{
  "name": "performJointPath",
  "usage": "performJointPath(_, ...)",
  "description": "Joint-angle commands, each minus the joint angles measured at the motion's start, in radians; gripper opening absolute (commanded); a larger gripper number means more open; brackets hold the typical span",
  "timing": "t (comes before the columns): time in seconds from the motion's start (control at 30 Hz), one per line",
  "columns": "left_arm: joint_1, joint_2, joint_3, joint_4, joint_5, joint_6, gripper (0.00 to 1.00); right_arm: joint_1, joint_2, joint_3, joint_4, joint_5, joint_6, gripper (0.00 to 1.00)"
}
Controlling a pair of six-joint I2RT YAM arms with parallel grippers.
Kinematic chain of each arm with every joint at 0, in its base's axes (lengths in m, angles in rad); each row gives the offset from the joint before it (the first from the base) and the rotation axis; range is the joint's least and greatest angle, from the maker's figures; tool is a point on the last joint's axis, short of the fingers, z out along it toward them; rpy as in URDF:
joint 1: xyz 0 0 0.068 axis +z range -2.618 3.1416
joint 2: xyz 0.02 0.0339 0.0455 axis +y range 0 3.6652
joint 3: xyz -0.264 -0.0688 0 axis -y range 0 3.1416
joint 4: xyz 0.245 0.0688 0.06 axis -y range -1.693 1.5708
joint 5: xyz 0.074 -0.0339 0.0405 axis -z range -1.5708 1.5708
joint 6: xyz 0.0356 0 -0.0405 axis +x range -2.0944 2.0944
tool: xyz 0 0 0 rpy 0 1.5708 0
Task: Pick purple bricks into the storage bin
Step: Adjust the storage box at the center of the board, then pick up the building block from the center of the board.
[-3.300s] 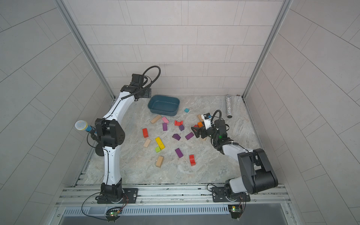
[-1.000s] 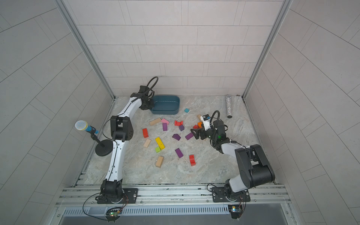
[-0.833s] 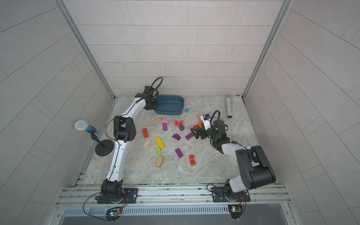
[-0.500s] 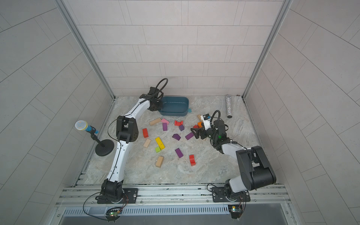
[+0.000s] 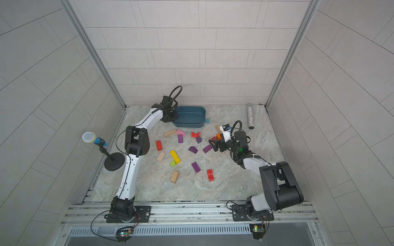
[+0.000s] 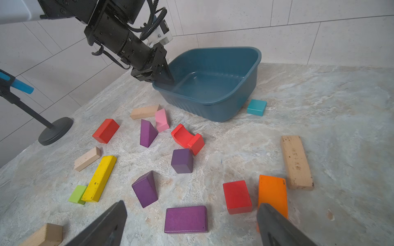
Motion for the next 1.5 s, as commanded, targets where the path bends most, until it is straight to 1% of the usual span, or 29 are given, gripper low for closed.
performJointPath(0.0, 0.009, -0.044, -0.018, -0.042, -0.019, 0.015, 0.01, 0.000, -0.027, -0.016, 0.007, -0.014, -0.009, 1.00)
performJointPath(0.03, 0.009, -0.045, -0.019, -0.044, -0.020, 0.016, 0.05, 0.000, -0.026, -0.015, 0.006, -0.013, -0.009, 1.00)
performJointPath(0.17, 0.011, -0.056, -0.039, -0.040, -0.018, 0.017, 0.39, 0.000, -0.023, -0.015, 0.007, -0.015, -0.010, 1.00)
performJointPath(0.2, 0.011, -0.062, -0.047, -0.034, -0.021, 0.016, 0.45, 0.000, -0.023, -0.015, 0.009, -0.016, -0.010, 1.00)
performJointPath(0.3, 0.010, -0.080, -0.065, -0.016, -0.027, 0.008, 0.50, 0.000, -0.022, -0.013, 0.009, -0.017, -0.009, 1.00)
performJointPath(0.43, 0.011, -0.117, -0.078, -0.014, -0.047, 0.006, 0.65, 0.000, -0.020, -0.012, 0.009, -0.017, -0.010, 1.00)
performJointPath(0.47, 0.010, -0.133, -0.084, -0.013, -0.053, 0.008, 0.72, 0.000, -0.020, -0.011, 0.009, -0.017, -0.010, 1.00)
performJointPath(0.5, 0.012, -0.148, -0.089, -0.011, -0.058, 0.011, 0.81, 0.000, -0.019, -0.010, 0.009, -0.017, -0.010, 1.00)
performJointPath(0.53, 0.012, -0.169, -0.096, -0.005, -0.063, 0.018, 0.92, 0.000, -0.019, -0.009, 0.006, -0.018, -0.011, 1.00)
performJointPath(0.57, 0.013, -0.193, -0.104, 0.002, -0.069, 0.028, 1.00, 0.000, -0.020, -0.008, 0.006, -0.017, -0.011, 1.00)
performJointPath(0.67, 0.010, -0.286, -0.124, 0.030, -0.056, 0.094, 1.00, 0.000, -0.028, -0.005, -0.005, -0.008, -0.016, 1.00)
performJointPath(0.73, 0.002, -0.389, -0.201, 0.099, -0.050, 0.171, 1.00, 0.000, -0.038, -0.002, -0.019, -0.001, -0.022, 1.00)
performJointPath(0.8, -0.004, -0.548, -0.392, 0.261, -0.023, 0.229, 1.00, 0.000, -0.047, 0.009, -0.048, 0.009, -0.035, 1.00)
performJointPath(0.93, 0.002, -0.936, -0.957, 0.743, 0.103, 0.269, 1.00, 0.009, -0.043, 0.061, -0.148, 0.047, -0.068, 1.00)
performJointPath(0.97, 0.005, -1.019, -1.069, 0.809, 0.138, 0.265, 1.00, 0.018, -0.039, 0.065, -0.181, 0.064, -0.081, 1.00)
performJointPath(1.03, 0.008, -1.136, -1.242, 0.882, 0.197, 0.244, 1.00, 0.045, -0.026, 0.126, -0.247, 0.095, -0.113, 0.99)
performJointPath(1.13, 0.005, -1.248, -1.471, 1.002, 0.318, 0.202, 1.00, 0.101, 0.008, 0.201, -0.344, 0.165, -0.155, 0.99)
performJointPath(1.23, 0.002, -1.327, -1.694, 1.169, 0.354, 0.178, 1.00, 0.153, 0.055, 0.269, -0.397, 0.225, -0.175, 0.98)
performJointPath(1.27, 0.002, -1.350, -1.762, 1.223, 0.345, 0.176, 1.00, 0.165, 0.073, 0.288, -0.403, 0.240, -0.176, 0.98)
performJointPath(1.33, 0.004, -1.388, -1.836, 1.252, 0.320, 0.181, 1.00, 0.190, 0.111, 0.332, -0.446, 0.287, -0.196, 0.97)
performJointPath(1.37, 0.005, -1.405, -1.856, 1.251, 0.322, 0.187, 1.00, 0.204, 0.135, 0.363, -0.479, 0.311, -0.212, 0.95)
performJointPath(1.47, 0.005, -1.449, -1.896, 1.239, 0.354, 0.196, 1.00, 0.246, 0.225, 0.473, -0.591, 0.362, -0.242, 0.84)
